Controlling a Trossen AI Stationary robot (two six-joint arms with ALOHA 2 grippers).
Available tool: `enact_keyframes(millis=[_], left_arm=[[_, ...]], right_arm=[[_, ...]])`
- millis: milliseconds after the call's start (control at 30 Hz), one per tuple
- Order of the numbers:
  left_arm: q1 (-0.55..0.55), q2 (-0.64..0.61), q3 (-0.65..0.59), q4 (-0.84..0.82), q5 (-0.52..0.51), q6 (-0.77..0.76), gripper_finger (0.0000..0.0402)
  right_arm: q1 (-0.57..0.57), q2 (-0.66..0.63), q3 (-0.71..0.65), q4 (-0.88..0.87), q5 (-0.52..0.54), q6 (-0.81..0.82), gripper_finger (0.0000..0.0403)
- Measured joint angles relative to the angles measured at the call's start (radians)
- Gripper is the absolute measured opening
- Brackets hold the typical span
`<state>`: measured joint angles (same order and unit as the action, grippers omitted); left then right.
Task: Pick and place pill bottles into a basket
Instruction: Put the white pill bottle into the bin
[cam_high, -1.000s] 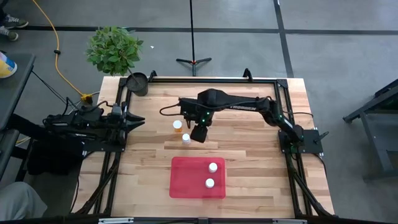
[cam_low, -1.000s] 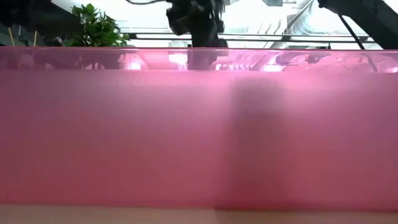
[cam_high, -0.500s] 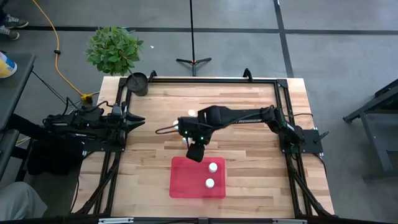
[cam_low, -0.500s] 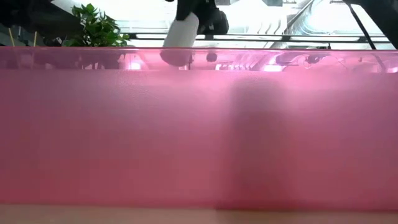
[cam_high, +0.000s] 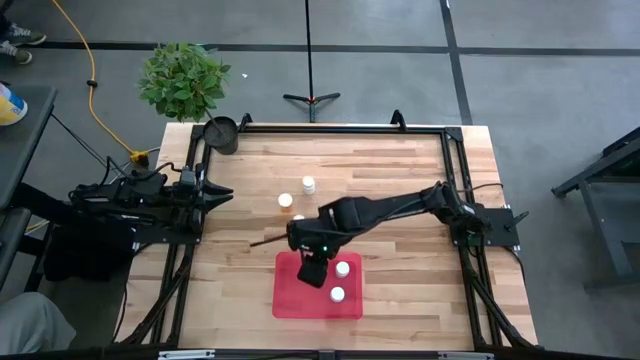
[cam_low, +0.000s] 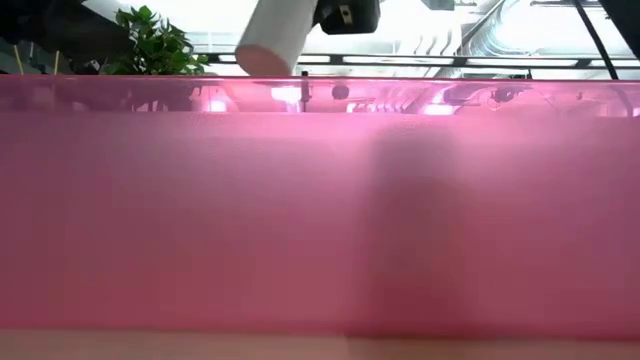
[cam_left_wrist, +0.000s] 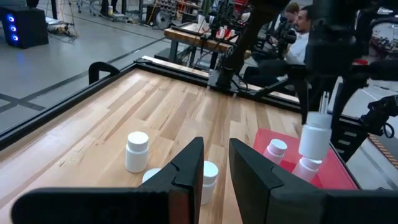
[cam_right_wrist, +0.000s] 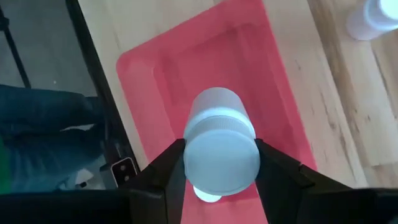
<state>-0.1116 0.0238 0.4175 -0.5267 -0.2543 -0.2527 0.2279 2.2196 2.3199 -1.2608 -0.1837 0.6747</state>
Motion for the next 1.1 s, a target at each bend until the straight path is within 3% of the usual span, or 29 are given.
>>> enact_keyframes(millis=[433, 1100], left_arm=[[0.000, 0.000, 0.000, -0.011, -0.005, 0.000, 0.0111], [0.000, 0.000, 0.000, -0.026, -0.003, -0.015, 0.0111]], right_arm=[[0.015, 0.000, -0.107, 0.025, 0.075, -0.002, 0.0146], [0.029, 0.002, -0.249, 0.072, 0.030, -0.013, 0.0146]])
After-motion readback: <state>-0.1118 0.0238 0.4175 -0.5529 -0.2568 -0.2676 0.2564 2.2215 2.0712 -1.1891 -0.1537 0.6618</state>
